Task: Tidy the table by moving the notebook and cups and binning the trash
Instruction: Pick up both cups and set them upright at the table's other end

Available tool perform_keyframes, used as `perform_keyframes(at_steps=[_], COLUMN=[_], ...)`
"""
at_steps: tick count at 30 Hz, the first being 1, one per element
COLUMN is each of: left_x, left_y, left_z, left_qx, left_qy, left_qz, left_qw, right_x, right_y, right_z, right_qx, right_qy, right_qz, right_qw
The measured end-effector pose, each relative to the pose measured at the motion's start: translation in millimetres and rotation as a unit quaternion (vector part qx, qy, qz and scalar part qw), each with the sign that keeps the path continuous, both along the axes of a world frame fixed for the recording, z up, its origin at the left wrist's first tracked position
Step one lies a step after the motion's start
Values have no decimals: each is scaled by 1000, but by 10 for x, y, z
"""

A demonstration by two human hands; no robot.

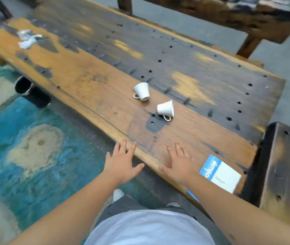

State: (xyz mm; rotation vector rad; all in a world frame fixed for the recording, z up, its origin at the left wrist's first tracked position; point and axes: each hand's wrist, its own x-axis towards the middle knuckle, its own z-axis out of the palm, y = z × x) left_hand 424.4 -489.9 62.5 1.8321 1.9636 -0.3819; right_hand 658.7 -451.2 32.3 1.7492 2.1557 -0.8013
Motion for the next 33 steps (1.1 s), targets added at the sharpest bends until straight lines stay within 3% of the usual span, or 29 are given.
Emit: perform_keyframes(at_steps=[8, 17, 24, 33], left_x=[-932, -1718, -1611, -1133], left_y=[-3, 350, 959, 2115], left_z=[77, 77, 30, 1], left_qx=[3, -21, -26, -35], left_qy=[-20, 0, -27, -68], left_qz=[31, -43, -73, -117], left_qw=[999, 999, 997, 990], right_x=[-899, -1495, -1378, -799], right_y=[102, 116, 502, 1425], right_z=[53, 127, 83, -35], right_qx=[-16, -10, -36, 26], right_qy=[-14, -23, 8, 27], right_qz=[59, 2, -75, -184], right_qw=[998, 1000, 996, 982])
